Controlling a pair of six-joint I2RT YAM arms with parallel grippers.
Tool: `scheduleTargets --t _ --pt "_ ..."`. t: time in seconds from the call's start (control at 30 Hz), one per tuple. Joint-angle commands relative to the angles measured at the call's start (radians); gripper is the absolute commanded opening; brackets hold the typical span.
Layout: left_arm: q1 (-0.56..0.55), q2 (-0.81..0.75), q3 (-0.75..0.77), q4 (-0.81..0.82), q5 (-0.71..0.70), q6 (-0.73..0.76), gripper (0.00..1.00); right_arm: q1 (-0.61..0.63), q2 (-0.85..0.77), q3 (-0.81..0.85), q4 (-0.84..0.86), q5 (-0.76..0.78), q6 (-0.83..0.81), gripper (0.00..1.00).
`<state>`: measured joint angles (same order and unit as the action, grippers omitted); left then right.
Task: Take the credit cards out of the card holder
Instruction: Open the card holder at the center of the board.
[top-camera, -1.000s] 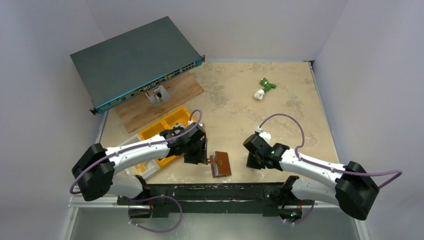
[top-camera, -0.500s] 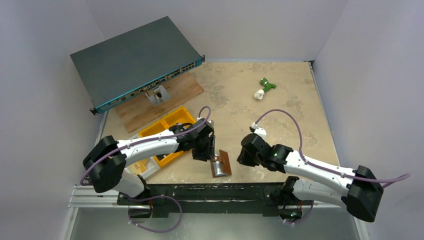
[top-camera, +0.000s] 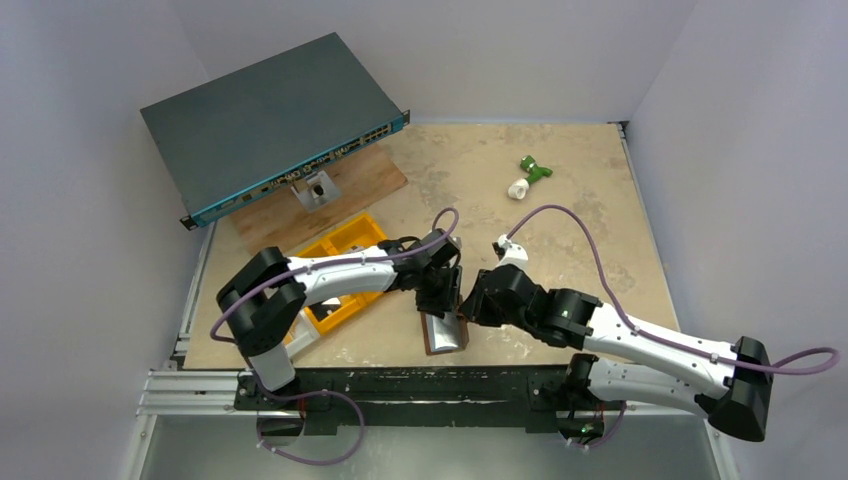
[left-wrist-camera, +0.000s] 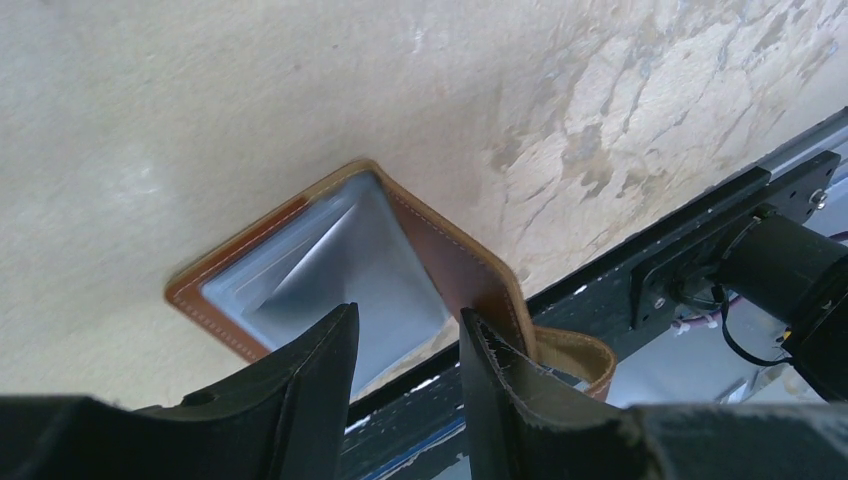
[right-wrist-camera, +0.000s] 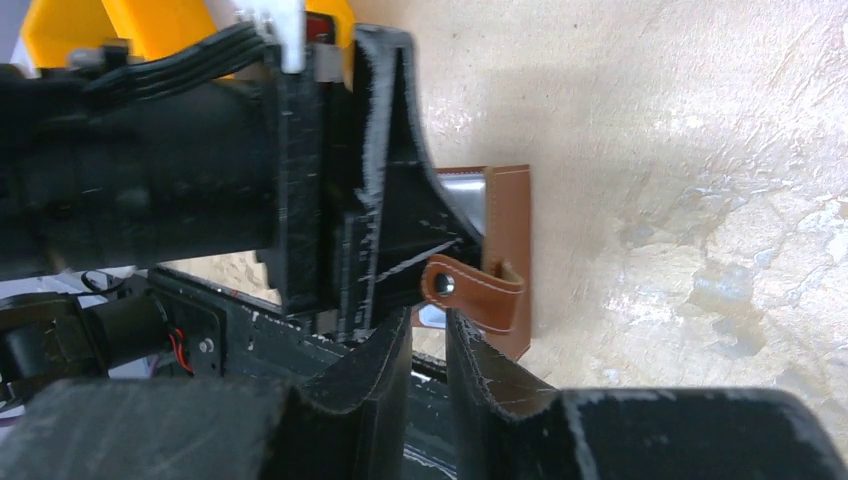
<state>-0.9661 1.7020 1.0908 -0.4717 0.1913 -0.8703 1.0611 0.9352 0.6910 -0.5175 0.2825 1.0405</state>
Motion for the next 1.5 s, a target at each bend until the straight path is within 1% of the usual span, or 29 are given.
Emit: scheduleTargets --t 0.0,0.2,0.33,0.6,0.67,0.77,0.87,0.93,1.03,1.1,1.27,1.33,1.47 --pt "-0.018 0.063 0.074 0.045 0.048 0.008 0.41 0.015 -0.033 0.035 -0.026 0.052 0.022 0.18" --pt "-0.026 0.129 0.105 0.03 0.049 -0.003 0.41 0.023 -0.031 -0.018 0.002 0.04 0.038 0.16" --pt "-0.025 0.137 0.102 0.022 0.042 -0.003 0.41 0.023 -0.018 -0.08 0.04 0.024 0.072 0.1" --pt "-0.026 0.136 0.093 0.019 0.037 0.0 0.41 0.023 -0.012 -0.174 0.074 0.008 0.115 0.07" --pt "-0.026 0.136 0.091 0.019 0.035 -0.001 0.41 0.023 -0.022 -0.194 0.092 -0.003 0.126 0.05" --pt "-0.027 0.136 0.085 0.019 0.033 -0.004 0.41 0.023 -0.096 -0.236 0.137 -0.019 0.143 0.02" --pt "-0.026 0.138 0.08 0.009 0.025 -0.009 0.41 0.024 -0.214 -0.265 0.135 0.005 0.159 0.01" --pt "-0.025 0.139 0.072 0.005 0.023 -0.015 0.41 0.023 -0.305 -0.288 0.139 0.014 0.165 0.03" --pt "-0.025 0.14 0.058 0.001 0.02 -0.028 0.41 0.023 -0.391 -0.31 0.211 0.002 0.104 0.05" --pt "-0.025 0.14 0.047 0.004 0.02 -0.035 0.41 0.023 -0.379 -0.306 0.23 -0.014 0.087 0.05" --pt "-0.025 0.142 0.037 0.009 0.022 -0.042 0.41 0.026 -0.229 -0.269 0.271 -0.058 0.047 0.03" --pt "-0.025 0.14 0.035 0.009 0.022 -0.045 0.41 0.027 -0.194 -0.268 0.284 -0.066 0.046 0.03" --pt "-0.025 0.132 0.029 0.011 0.022 -0.046 0.41 0.027 -0.143 -0.269 0.231 -0.039 0.079 0.02"
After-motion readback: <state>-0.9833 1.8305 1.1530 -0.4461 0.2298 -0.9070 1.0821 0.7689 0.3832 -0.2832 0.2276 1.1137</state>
